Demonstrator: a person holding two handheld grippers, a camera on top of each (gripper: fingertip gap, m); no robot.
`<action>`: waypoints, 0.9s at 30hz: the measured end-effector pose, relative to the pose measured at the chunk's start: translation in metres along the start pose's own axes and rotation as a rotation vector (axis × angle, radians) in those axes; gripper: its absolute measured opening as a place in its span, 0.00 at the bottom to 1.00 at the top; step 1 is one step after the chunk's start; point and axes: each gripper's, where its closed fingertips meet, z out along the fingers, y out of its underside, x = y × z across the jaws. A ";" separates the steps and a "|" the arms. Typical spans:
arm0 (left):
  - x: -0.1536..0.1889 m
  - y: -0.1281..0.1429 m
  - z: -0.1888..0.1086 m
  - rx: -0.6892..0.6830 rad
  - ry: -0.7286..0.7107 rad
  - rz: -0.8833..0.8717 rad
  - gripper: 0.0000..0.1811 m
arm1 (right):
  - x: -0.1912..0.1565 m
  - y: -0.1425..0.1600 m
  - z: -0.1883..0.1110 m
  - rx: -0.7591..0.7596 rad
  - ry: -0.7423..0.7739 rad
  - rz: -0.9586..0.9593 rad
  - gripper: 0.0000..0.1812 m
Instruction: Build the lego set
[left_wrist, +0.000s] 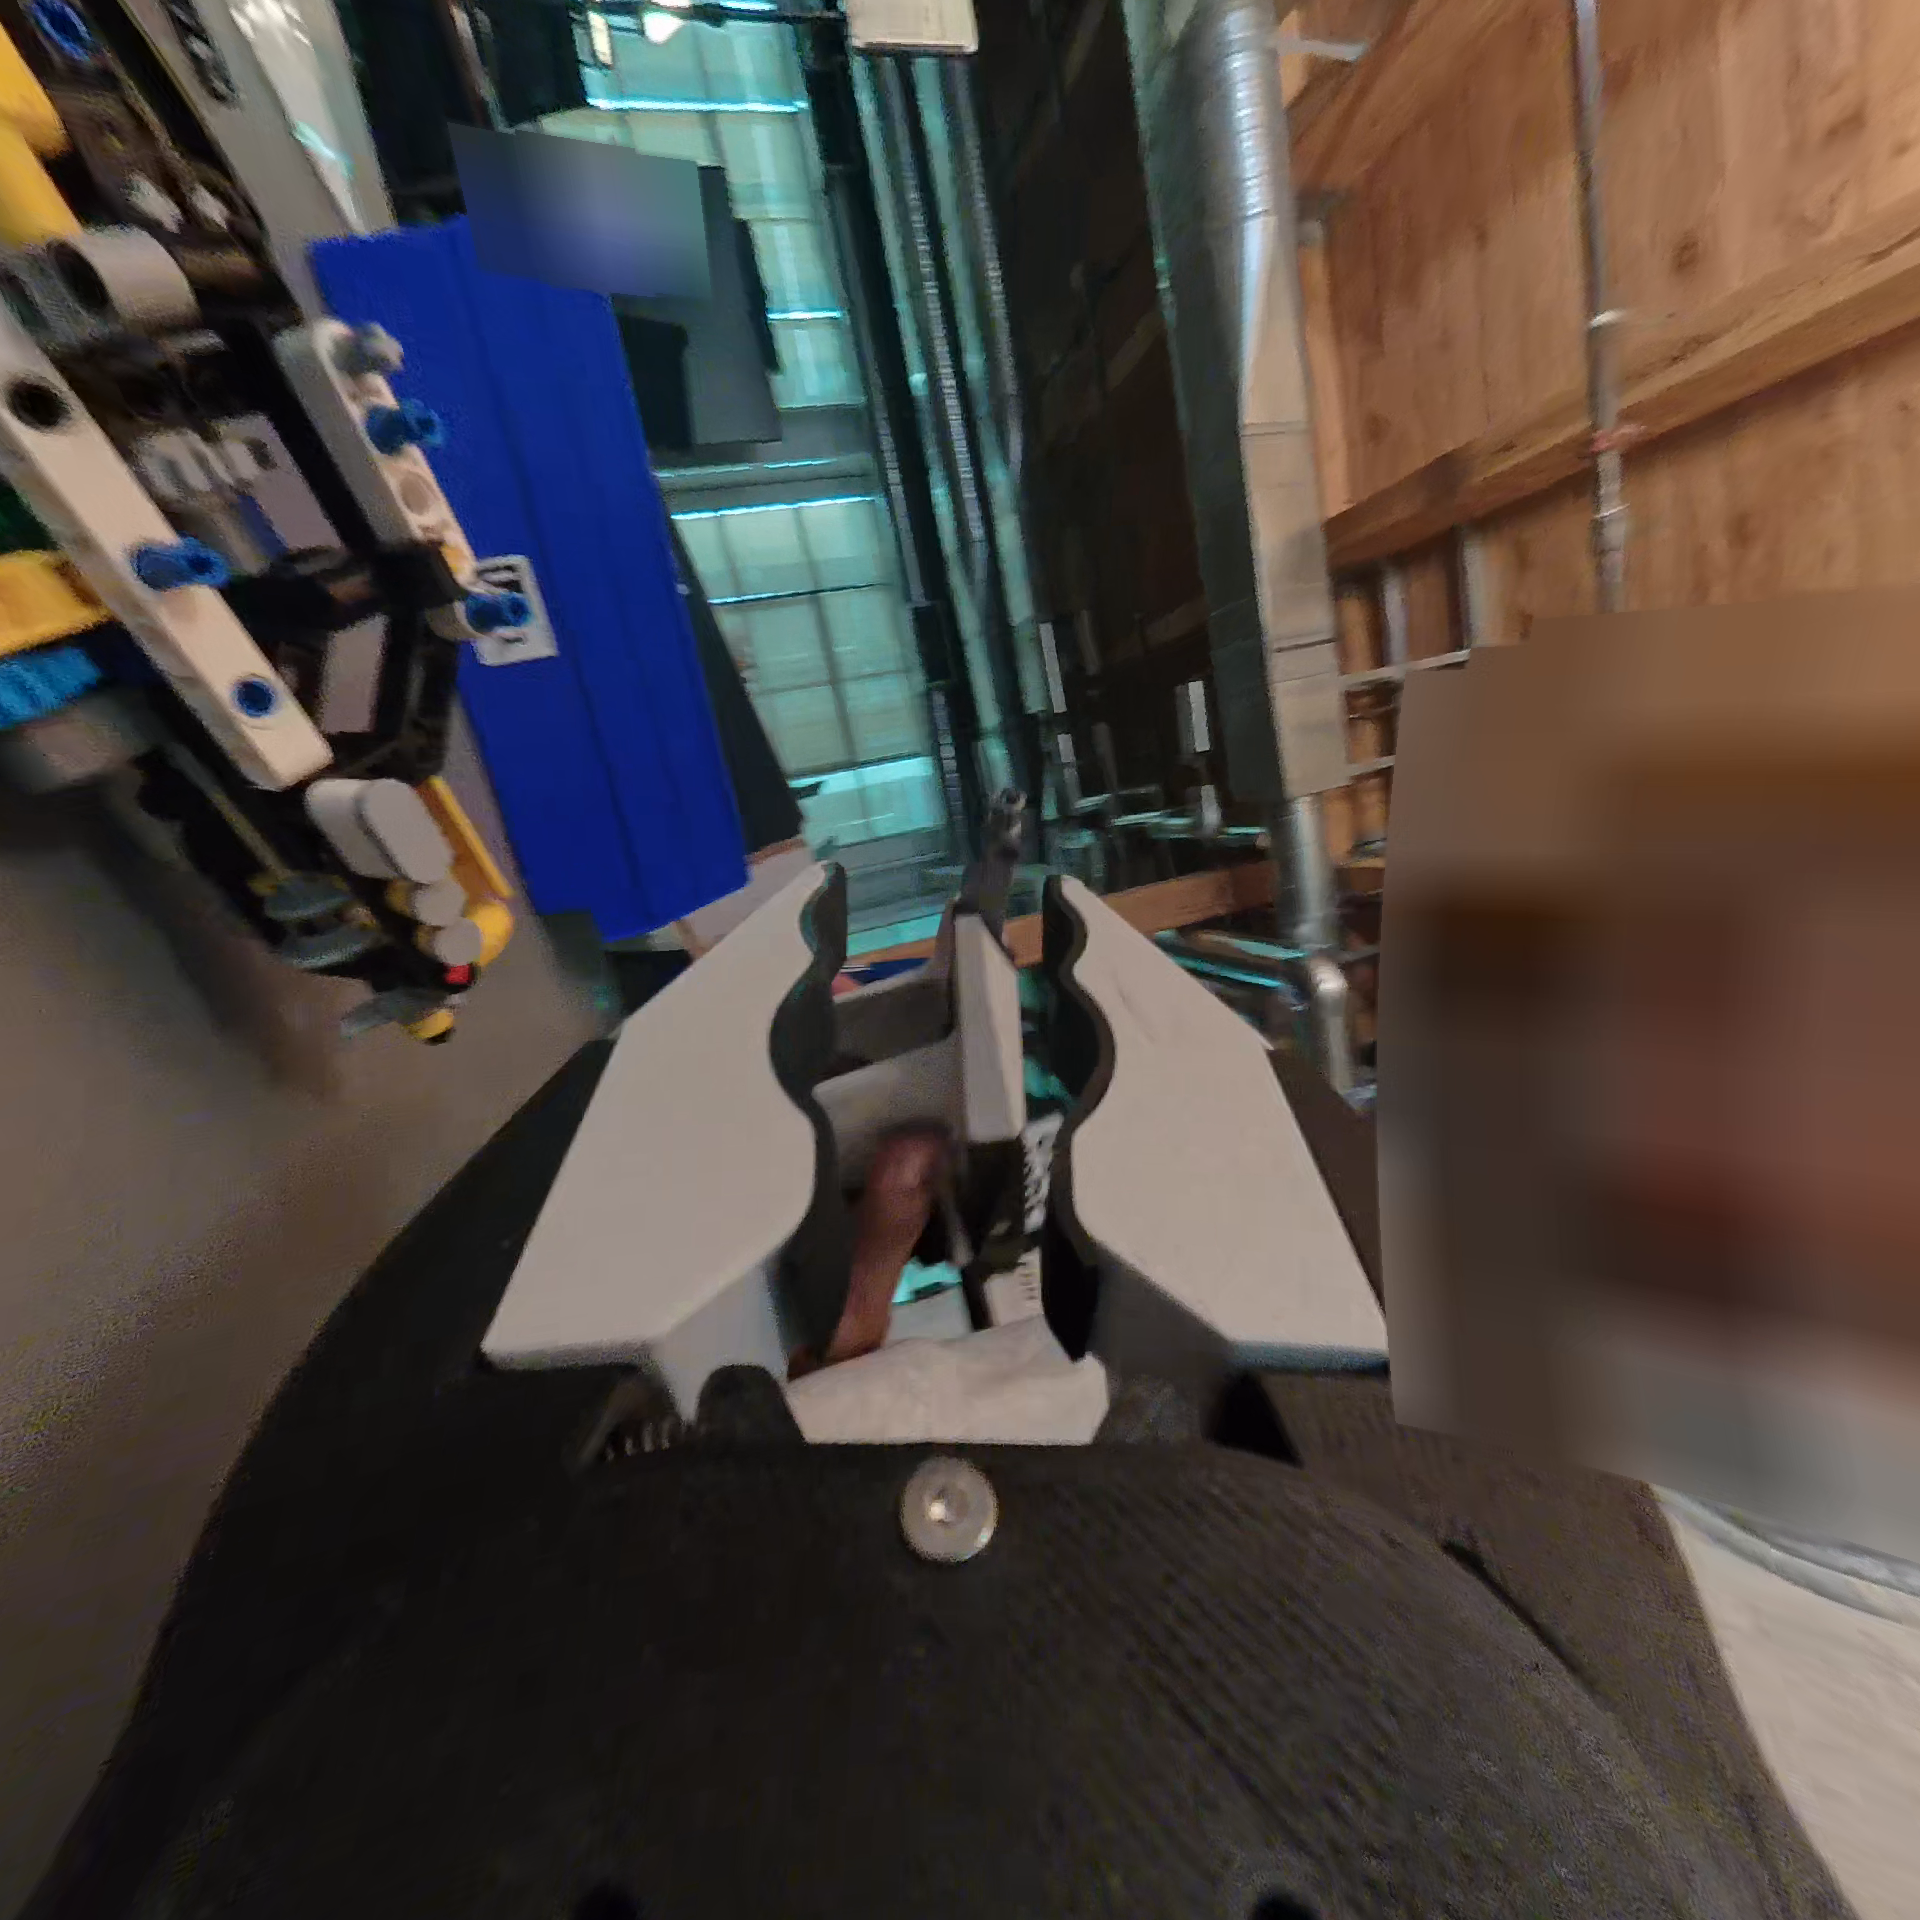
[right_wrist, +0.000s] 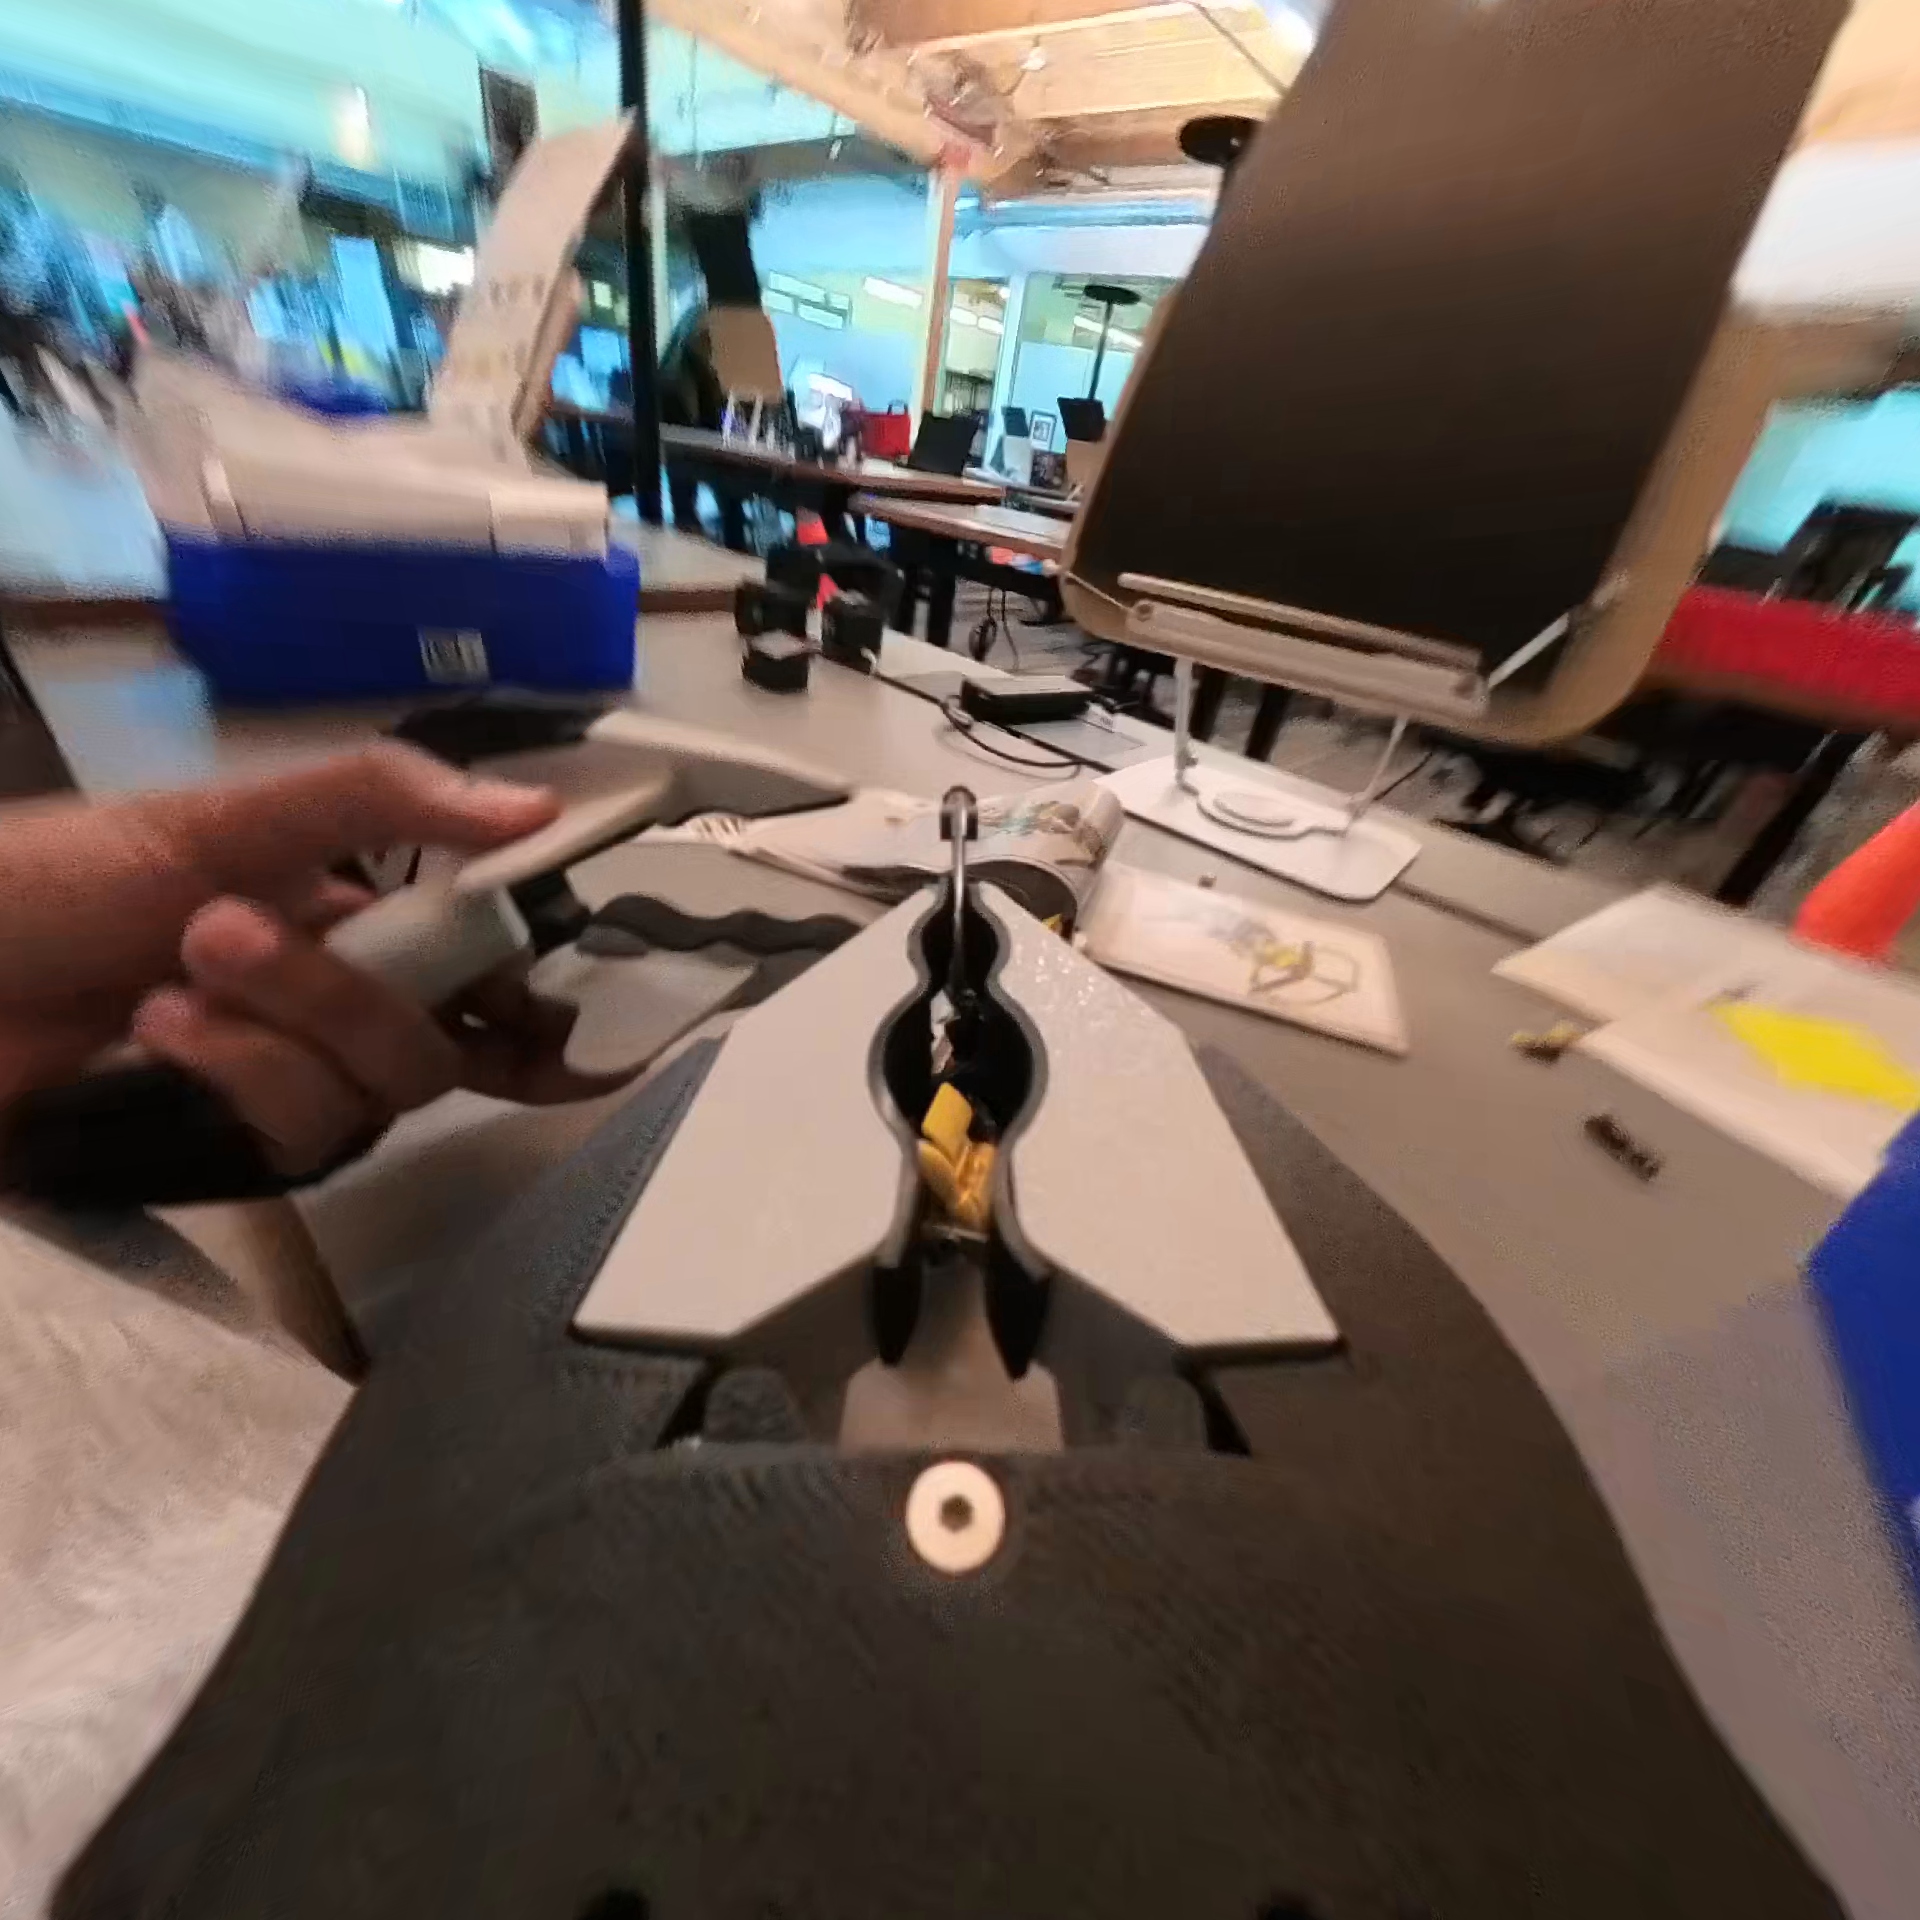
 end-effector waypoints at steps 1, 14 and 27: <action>-0.003 0.001 -0.003 -0.012 -0.047 0.048 0.20 | 0.012 0.000 -0.004 0.017 -0.005 0.114 0.00; -0.087 0.037 -0.014 -0.346 -0.622 0.321 0.22 | 0.038 0.043 -0.033 -0.083 -0.134 0.619 0.00; -0.097 0.026 -0.001 -0.185 -0.468 0.003 0.10 | 0.048 0.069 -0.042 -0.202 -0.113 0.562 0.00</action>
